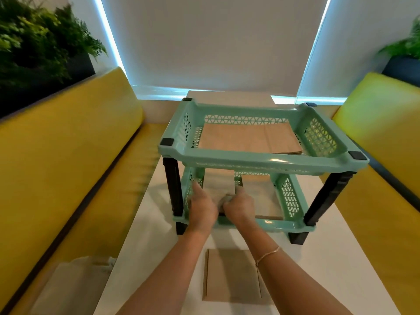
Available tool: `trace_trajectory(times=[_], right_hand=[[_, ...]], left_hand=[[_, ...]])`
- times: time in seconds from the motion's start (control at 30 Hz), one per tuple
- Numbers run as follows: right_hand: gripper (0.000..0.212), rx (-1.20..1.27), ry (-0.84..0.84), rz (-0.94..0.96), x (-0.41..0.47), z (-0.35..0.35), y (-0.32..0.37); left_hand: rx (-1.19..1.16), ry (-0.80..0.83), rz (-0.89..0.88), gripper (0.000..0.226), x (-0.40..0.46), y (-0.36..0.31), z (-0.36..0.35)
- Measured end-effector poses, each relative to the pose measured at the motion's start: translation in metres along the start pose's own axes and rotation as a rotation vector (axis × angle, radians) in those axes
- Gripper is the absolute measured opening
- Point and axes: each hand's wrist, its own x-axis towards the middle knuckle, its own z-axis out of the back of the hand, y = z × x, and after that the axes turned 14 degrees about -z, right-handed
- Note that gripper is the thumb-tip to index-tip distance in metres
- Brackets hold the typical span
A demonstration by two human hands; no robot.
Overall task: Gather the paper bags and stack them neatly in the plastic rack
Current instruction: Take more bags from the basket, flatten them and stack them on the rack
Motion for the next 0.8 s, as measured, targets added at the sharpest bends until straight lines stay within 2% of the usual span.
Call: trace_trajectory(times=[0.1, 0.27, 0.37, 0.43, 0.6, 0.8], right_hand=[[0.031, -0.058, 0.018, -0.058, 0.006, -0.003, 0.0], [0.031, -0.158, 0.055, -0.115, 0.008, -0.003, 0.005], [0.028, -0.182, 0.048, -0.108, 0.008, -0.001, 0.006], [0.03, -0.176, 0.032, -0.082, 0.006, 0.001, 0.006], [0.038, -0.092, -0.06, 0.043, -0.011, 0.024, -0.007], [0.039, -0.109, -0.145, -0.086, -0.057, 0.059, -0.074]], left_hand=[[0.03, 0.06, 0.04, 0.048, 0.001, 0.007, -0.005], [0.096, 0.094, 0.132, 0.027, 0.009, 0.008, -0.008], [0.135, 0.114, 0.142, 0.033, 0.012, 0.006, -0.006], [0.135, 0.109, 0.109, 0.037, 0.009, 0.006, -0.003], [0.121, 0.042, -0.102, 0.042, -0.011, 0.008, 0.004], [0.141, 0.105, -0.25, 0.025, -0.081, 0.025, 0.005]])
